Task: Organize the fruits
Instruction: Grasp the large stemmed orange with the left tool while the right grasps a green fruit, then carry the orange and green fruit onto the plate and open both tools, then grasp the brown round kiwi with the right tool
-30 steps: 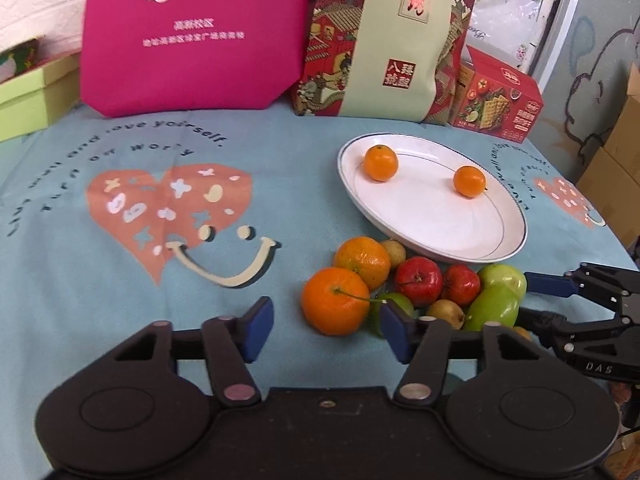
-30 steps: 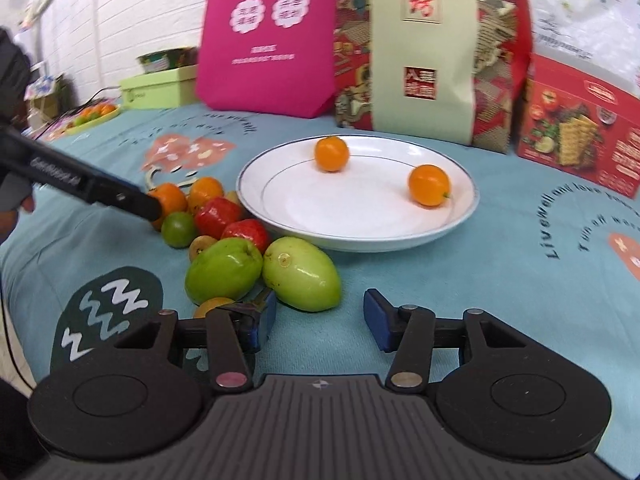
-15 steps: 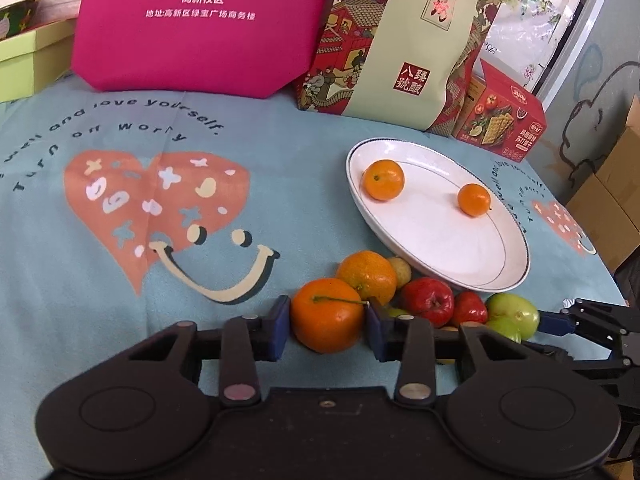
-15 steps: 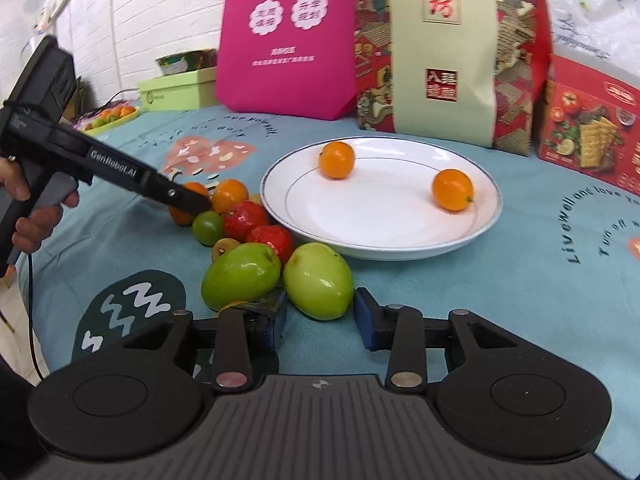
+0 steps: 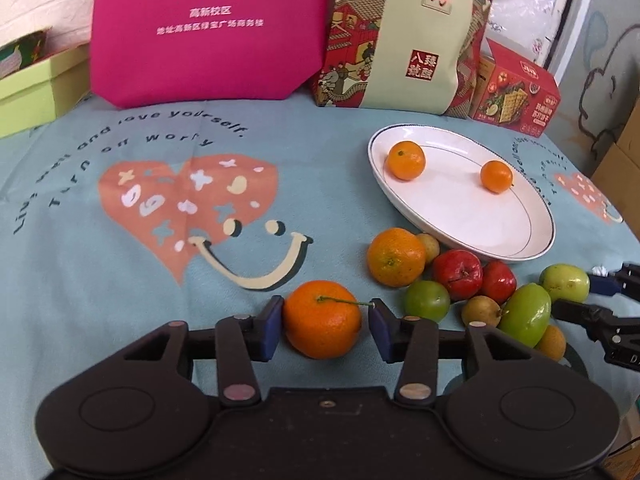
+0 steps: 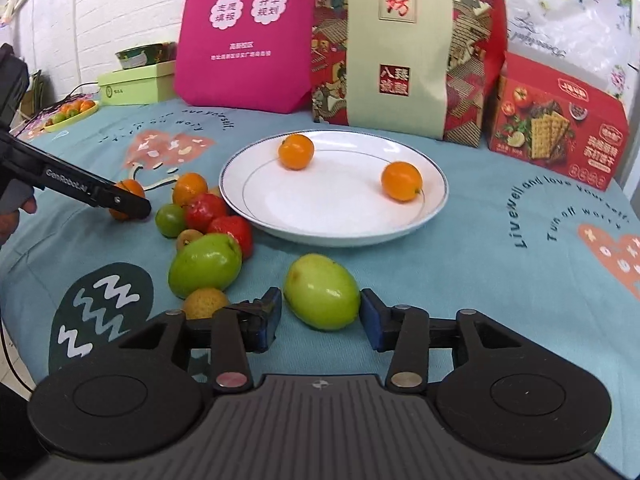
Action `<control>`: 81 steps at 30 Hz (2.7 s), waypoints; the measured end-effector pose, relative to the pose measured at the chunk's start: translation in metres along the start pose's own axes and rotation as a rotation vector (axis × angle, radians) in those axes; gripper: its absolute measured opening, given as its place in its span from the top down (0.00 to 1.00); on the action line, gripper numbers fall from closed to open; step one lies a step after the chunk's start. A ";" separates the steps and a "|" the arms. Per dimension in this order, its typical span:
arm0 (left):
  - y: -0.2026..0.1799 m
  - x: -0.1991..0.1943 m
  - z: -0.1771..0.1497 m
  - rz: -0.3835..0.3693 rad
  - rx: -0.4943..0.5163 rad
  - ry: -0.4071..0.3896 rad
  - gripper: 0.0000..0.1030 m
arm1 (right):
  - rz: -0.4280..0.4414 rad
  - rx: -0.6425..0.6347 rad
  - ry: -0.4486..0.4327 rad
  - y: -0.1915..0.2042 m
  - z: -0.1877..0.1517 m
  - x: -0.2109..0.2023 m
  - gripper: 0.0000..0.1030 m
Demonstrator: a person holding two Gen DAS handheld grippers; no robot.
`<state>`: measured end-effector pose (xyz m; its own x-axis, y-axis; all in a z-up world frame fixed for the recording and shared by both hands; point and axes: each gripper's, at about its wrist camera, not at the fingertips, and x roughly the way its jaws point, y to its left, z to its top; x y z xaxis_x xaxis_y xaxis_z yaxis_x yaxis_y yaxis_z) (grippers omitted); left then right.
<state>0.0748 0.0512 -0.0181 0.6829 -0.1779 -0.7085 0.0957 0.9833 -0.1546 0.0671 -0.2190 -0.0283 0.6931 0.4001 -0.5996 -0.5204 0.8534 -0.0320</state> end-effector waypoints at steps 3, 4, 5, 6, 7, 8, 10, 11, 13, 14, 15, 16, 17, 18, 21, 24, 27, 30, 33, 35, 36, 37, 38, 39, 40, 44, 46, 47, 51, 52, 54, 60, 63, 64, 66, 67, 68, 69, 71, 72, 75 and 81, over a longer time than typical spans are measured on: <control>0.001 0.001 0.000 -0.004 -0.001 -0.005 0.04 | -0.002 -0.019 0.006 0.002 0.002 0.004 0.25; 0.002 0.002 -0.001 -0.005 -0.004 -0.007 0.04 | -0.002 -0.021 0.009 0.002 0.002 0.005 0.25; 0.002 0.002 -0.001 -0.006 -0.005 -0.009 0.04 | -0.004 -0.021 0.010 0.002 0.002 0.006 0.25; 0.002 0.002 -0.001 -0.004 -0.002 -0.011 0.05 | -0.004 -0.017 0.011 0.001 0.002 0.006 0.26; 0.002 0.002 -0.002 -0.003 0.002 -0.013 0.05 | -0.005 -0.012 0.012 0.001 0.002 0.006 0.27; 0.001 0.002 -0.002 0.003 0.005 -0.015 0.04 | -0.005 -0.008 0.010 0.000 0.001 0.005 0.28; 0.001 0.002 -0.002 0.015 0.008 -0.017 0.05 | -0.003 0.003 0.011 0.000 0.000 0.003 0.29; 0.001 0.001 -0.001 0.015 0.003 -0.018 0.05 | -0.003 0.004 0.011 0.001 0.000 0.001 0.29; 0.003 -0.006 0.001 -0.026 -0.029 -0.025 0.06 | 0.019 0.021 0.005 0.000 0.002 -0.004 0.29; 0.002 -0.011 0.003 -0.043 -0.036 -0.036 0.06 | 0.041 0.043 -0.006 -0.002 0.003 -0.009 0.29; -0.001 -0.016 0.007 -0.051 -0.031 -0.053 0.06 | 0.058 0.058 -0.020 -0.002 0.005 -0.015 0.29; -0.005 -0.021 0.011 -0.055 -0.018 -0.073 0.06 | 0.066 0.062 -0.039 -0.002 0.008 -0.020 0.29; -0.009 -0.025 0.015 -0.061 -0.005 -0.091 0.06 | 0.062 0.056 -0.065 0.000 0.012 -0.026 0.29; -0.014 -0.028 0.021 -0.073 0.006 -0.108 0.06 | 0.050 0.050 -0.089 0.000 0.016 -0.029 0.29; -0.028 -0.026 0.038 -0.104 0.034 -0.146 0.06 | 0.011 0.067 -0.141 -0.004 0.032 -0.029 0.29; -0.042 -0.015 0.053 -0.117 0.059 -0.165 0.06 | -0.044 0.073 -0.159 -0.009 0.044 -0.016 0.29; -0.053 0.001 0.064 -0.129 0.079 -0.166 0.06 | -0.051 0.091 -0.146 -0.016 0.051 0.003 0.29; -0.062 0.018 0.071 -0.120 0.109 -0.159 0.06 | -0.068 0.076 -0.126 -0.017 0.053 0.019 0.29; -0.067 0.038 0.075 -0.104 0.136 -0.137 0.06 | -0.072 0.082 -0.114 -0.020 0.054 0.032 0.29; -0.067 0.049 0.076 -0.097 0.142 -0.119 0.06 | -0.070 0.083 -0.102 -0.021 0.054 0.039 0.29; -0.066 0.053 0.076 -0.095 0.139 -0.112 0.06 | -0.071 0.080 -0.096 -0.022 0.054 0.042 0.29; -0.065 0.056 0.076 -0.097 0.136 -0.107 0.06 | -0.071 0.078 -0.091 -0.022 0.054 0.044 0.29; -0.065 0.058 0.077 -0.098 0.135 -0.104 0.06 | -0.070 0.077 -0.087 -0.023 0.054 0.046 0.29; -0.064 0.060 0.077 -0.100 0.136 -0.102 0.06 | -0.068 0.078 -0.083 -0.023 0.054 0.048 0.29; -0.064 0.062 0.077 -0.101 0.138 -0.099 0.06 | -0.067 0.079 -0.080 -0.024 0.054 0.050 0.29; -0.067 0.070 0.077 -0.096 0.150 -0.085 0.05 | -0.066 0.078 -0.065 -0.026 0.054 0.058 0.29; -0.067 0.075 0.077 -0.091 0.153 -0.078 0.05 | -0.065 0.077 -0.060 -0.025 0.054 0.060 0.29; -0.067 0.077 0.077 -0.087 0.153 -0.076 0.05 | -0.065 0.076 -0.058 -0.025 0.054 0.061 0.29; -0.066 0.083 0.077 -0.078 0.154 -0.067 0.05 | -0.069 0.076 -0.051 -0.027 0.054 0.065 0.29; -0.066 0.084 0.077 -0.081 0.154 -0.069 0.05 | -0.070 0.077 -0.049 -0.027 0.054 0.066 0.29; -0.067 0.085 0.077 -0.083 0.160 -0.069 0.04 | -0.072 0.079 -0.044 -0.028 0.054 0.068 0.29; -0.071 0.083 0.073 -0.080 0.190 -0.078 0.00 | -0.083 0.066 -0.056 -0.028 0.051 0.067 0.26; -0.070 0.069 0.072 -0.087 0.174 -0.099 0.00 | -0.080 0.048 -0.095 -0.025 0.052 0.055 0.11; -0.069 0.062 0.071 -0.090 0.165 -0.111 0.00 | -0.084 0.044 -0.110 -0.024 0.052 0.049 0.07; -0.067 0.050 0.069 -0.080 0.148 -0.121 0.00 | -0.104 0.033 -0.137 -0.020 0.051 0.039 0.02; -0.066 0.045 0.067 -0.073 0.140 -0.125 0.00 | -0.110 0.026 -0.146 -0.017 0.050 0.034 0.02; -0.064 0.038 0.064 -0.068 0.128 -0.129 0.00 | -0.111 0.023 -0.154 -0.015 0.048 0.030 0.01; -0.062 0.033 0.062 -0.065 0.112 -0.130 0.00 | -0.109 0.025 -0.160 -0.012 0.046 0.025 0.00; -0.058 0.023 0.055 -0.061 0.074 -0.126 0.00 | -0.099 0.033 -0.166 -0.006 0.042 0.016 0.00; -0.056 0.019 0.052 -0.060 0.060 -0.119 0.00 | -0.093 0.036 -0.167 -0.003 0.039 0.012 0.00; -0.049 0.009 0.039 -0.056 0.016 -0.092 0.00 | -0.073 0.046 -0.162 0.008 0.031 0.001 0.00; -0.040 -0.010 0.008 -0.014 -0.006 -0.055 0.00 | -0.043 0.049 -0.123 0.028 0.008 -0.016 0.00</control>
<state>0.0698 0.0137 0.0012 0.7202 -0.1887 -0.6676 0.1009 0.9806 -0.1683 0.0451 -0.1989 -0.0129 0.7715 0.3981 -0.4963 -0.4658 0.8848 -0.0145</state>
